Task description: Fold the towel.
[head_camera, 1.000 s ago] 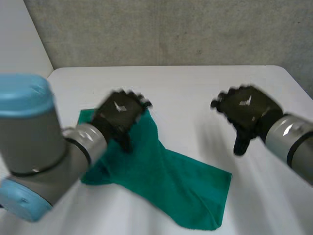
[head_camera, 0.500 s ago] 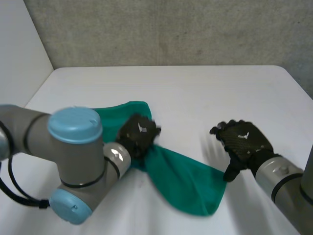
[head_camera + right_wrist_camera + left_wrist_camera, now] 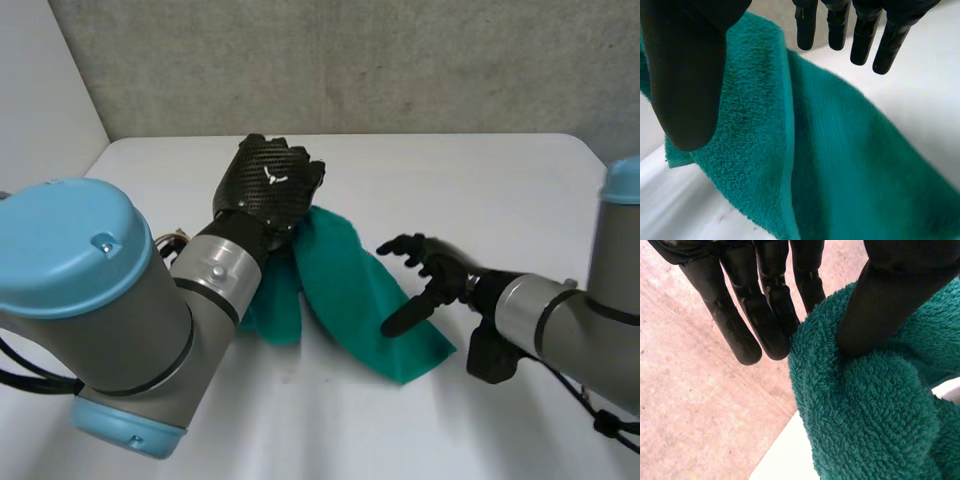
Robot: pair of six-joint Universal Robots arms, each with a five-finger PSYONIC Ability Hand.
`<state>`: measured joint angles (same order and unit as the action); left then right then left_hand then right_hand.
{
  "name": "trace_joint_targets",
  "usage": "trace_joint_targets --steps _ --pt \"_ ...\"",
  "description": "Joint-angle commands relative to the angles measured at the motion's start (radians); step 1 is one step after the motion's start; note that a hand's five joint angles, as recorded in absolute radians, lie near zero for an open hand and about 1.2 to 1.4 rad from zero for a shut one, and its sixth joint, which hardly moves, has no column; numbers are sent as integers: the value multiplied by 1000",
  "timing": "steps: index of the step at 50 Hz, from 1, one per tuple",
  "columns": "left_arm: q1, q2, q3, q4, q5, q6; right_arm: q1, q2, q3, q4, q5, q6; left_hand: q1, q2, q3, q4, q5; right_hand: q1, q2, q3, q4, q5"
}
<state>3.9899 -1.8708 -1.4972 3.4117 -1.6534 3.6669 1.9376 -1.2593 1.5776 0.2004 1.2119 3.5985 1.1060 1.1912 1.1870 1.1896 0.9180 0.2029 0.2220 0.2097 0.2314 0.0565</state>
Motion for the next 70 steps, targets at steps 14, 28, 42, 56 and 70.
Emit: trace_joint_targets --steps 14,28,42,56,70 --pt "-8 -22 -17 52 -51 -8 83 278 -93 -39 75 72 290 205 209 207 304 -28 -48 -35 -57 -56" --pt "-3 -60 133 147 -80 -4 129 186 -338 -213 311 14 290 205 209 207 304 1193 1174 1187 1165 1165" --pt "-83 50 11 112 -229 -399 141 80 -533 -305 354 -532 290 205 209 207 304 1193 1174 1187 1165 1165" --pt "-163 29 -183 -118 -109 -798 126 178 -341 -213 359 -797 290 205 209 207 304 1193 1174 1187 1165 1165" --pt "121 16 9 -230 60 -769 123 71 -170 -225 259 -929 -772 -857 -853 -856 -759 1193 1174 1187 1165 1165"
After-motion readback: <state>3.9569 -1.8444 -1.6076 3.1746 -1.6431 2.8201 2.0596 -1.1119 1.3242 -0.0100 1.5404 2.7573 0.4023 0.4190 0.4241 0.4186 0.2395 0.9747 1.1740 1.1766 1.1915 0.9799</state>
